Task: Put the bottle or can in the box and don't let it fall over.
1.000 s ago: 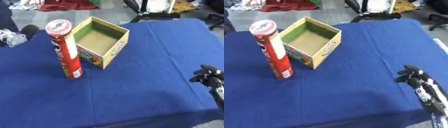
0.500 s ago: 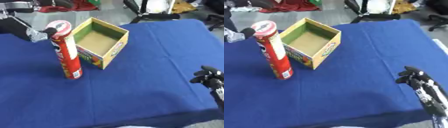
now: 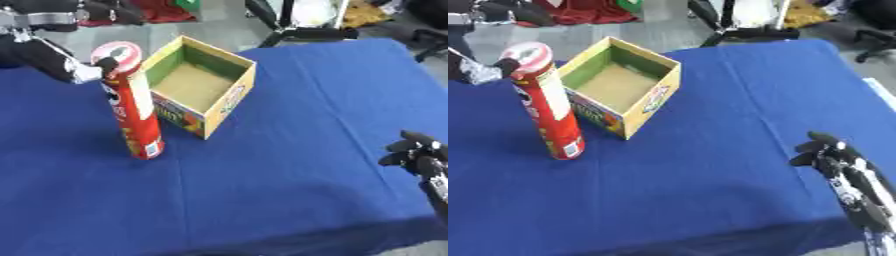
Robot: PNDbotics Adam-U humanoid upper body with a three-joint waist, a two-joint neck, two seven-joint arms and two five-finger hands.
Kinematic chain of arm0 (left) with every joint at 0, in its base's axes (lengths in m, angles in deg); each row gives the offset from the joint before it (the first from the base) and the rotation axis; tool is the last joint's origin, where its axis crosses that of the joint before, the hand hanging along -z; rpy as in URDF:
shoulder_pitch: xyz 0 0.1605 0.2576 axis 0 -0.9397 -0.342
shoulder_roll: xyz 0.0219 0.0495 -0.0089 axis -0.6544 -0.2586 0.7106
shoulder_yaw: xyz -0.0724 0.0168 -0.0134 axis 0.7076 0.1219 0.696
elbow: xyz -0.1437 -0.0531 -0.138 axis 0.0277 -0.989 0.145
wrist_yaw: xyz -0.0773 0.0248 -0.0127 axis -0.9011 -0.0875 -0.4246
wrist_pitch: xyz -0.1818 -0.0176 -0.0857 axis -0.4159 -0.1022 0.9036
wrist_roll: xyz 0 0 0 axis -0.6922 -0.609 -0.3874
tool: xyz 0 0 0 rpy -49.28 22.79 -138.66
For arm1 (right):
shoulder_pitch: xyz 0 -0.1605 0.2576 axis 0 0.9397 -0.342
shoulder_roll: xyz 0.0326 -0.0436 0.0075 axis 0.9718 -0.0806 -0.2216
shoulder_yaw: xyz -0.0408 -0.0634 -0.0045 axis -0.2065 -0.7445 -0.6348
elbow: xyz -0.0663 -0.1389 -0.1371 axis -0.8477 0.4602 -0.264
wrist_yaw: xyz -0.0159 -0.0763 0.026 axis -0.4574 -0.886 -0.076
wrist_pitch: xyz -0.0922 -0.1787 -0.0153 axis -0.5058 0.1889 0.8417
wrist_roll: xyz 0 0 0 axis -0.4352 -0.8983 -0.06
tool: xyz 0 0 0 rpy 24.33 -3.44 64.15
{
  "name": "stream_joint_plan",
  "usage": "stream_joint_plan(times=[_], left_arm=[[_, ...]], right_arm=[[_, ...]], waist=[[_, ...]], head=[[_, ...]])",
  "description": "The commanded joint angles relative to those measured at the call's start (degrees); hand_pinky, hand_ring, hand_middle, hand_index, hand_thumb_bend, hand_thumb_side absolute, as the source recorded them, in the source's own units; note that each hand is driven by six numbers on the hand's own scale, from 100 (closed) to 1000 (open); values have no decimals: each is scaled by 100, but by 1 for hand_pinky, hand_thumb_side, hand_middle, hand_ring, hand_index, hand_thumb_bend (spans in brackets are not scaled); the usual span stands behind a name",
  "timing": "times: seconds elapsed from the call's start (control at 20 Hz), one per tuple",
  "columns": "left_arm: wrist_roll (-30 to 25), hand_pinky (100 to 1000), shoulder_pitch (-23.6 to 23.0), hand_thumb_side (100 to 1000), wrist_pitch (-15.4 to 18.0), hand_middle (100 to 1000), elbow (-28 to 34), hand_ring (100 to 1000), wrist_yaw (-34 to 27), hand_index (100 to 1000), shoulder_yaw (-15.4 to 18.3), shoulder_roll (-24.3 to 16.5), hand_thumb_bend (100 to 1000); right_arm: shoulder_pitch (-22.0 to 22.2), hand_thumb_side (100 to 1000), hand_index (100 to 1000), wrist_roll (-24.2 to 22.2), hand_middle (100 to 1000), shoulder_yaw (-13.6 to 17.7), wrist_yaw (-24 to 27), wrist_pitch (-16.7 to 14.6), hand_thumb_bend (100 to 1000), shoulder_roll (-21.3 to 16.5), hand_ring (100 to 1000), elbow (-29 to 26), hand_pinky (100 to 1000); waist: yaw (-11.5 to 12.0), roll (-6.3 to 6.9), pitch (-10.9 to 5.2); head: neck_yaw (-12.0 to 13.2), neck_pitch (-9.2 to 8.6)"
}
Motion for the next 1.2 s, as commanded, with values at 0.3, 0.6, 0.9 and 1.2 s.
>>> stream_joint_plan(times=[0.3, 0.6, 0.9, 1.2], left_arm=[[-49, 1000, 192, 444, 510, 957, -378, 968, 919, 1000, -20, 216, 100], [243, 1000, 167, 441, 506, 953, -600, 961, 1466, 1000, -38, 302, 100], [74, 1000, 106, 516, 629, 935, -783, 952, 1551, 1000, -103, 361, 100], [0, 1000, 94, 559, 566, 949, -737, 974, 1085, 1000, -9, 271, 100]], right_arm=[[-25, 573, 877, -20, 680, 9, 3, 3, 100, -96, 650, -60, 709], [-34, 573, 877, -24, 677, 9, 8, 11, 100, -90, 648, -59, 709], [-40, 584, 878, -28, 676, 4, 18, 16, 100, -86, 648, -59, 709], [-38, 588, 878, -15, 676, 5, 11, 23, 100, -85, 648, -58, 710]], waist=[[-14, -5, -102], [-25, -6, -100], [-34, -13, -102], [-25, -9, -107]], head=[[-27, 7], [-39, -9], [-57, -14], [-79, 13]])
